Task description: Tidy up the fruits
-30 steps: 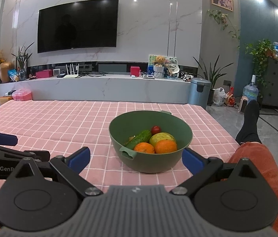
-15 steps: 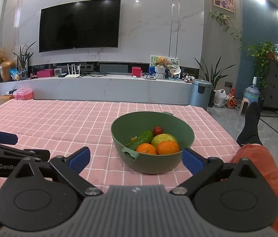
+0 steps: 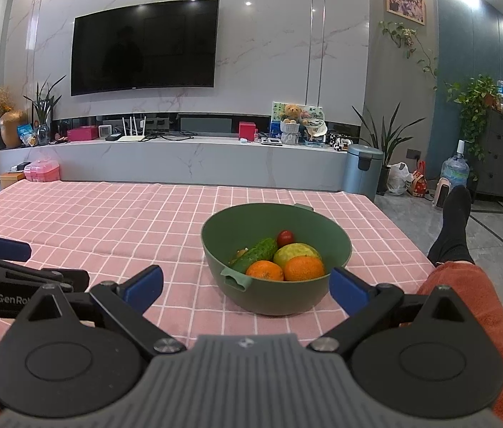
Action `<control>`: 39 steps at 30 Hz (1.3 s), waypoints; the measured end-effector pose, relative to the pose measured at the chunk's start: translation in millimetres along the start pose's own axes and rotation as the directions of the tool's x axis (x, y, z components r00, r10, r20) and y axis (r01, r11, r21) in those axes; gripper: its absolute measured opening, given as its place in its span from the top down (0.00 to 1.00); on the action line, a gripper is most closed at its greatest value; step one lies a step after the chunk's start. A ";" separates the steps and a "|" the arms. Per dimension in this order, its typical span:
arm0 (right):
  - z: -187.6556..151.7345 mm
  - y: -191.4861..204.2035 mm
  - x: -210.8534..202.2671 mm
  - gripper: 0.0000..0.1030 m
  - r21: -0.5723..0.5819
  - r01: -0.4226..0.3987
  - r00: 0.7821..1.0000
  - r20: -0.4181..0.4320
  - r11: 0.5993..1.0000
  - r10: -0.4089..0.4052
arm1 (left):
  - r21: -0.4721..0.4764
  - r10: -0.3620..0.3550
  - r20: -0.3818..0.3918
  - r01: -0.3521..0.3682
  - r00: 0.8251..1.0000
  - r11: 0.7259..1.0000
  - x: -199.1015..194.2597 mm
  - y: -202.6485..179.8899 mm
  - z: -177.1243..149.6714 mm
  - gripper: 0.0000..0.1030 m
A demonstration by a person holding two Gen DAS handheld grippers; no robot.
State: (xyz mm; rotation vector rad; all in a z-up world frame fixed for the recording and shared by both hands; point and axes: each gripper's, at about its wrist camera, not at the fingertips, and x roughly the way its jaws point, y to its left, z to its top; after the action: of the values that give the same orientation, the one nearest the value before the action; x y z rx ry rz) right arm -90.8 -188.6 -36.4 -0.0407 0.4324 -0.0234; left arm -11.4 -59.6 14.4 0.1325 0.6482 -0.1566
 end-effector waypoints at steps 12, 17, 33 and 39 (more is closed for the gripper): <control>-0.2 0.4 0.1 0.07 0.000 0.000 1.000 -0.001 1.000 0.000 | -0.002 -0.002 -0.002 0.002 1.000 1.000 -0.4 -0.1 0.2 0.11; -0.2 0.4 0.1 0.07 0.000 0.000 1.000 -0.001 1.000 0.000 | -0.002 -0.001 -0.002 0.001 1.000 1.000 -0.3 0.1 0.2 0.11; -0.2 0.2 0.1 0.07 -0.001 -0.001 1.000 -0.001 1.000 0.001 | -0.006 0.002 0.003 -0.002 1.000 1.000 -5.7 -1.4 1.9 0.11; -0.2 0.3 0.1 0.07 0.000 0.000 1.000 -0.001 1.000 0.000 | -0.010 0.006 0.006 -0.006 1.000 1.000 -7.8 -1.1 2.1 0.11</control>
State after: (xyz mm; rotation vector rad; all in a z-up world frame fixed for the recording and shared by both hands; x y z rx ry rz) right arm -90.7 -188.4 -36.7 -0.0406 0.4333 -0.0231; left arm -16.5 -60.2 20.7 0.1248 0.6420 -0.1479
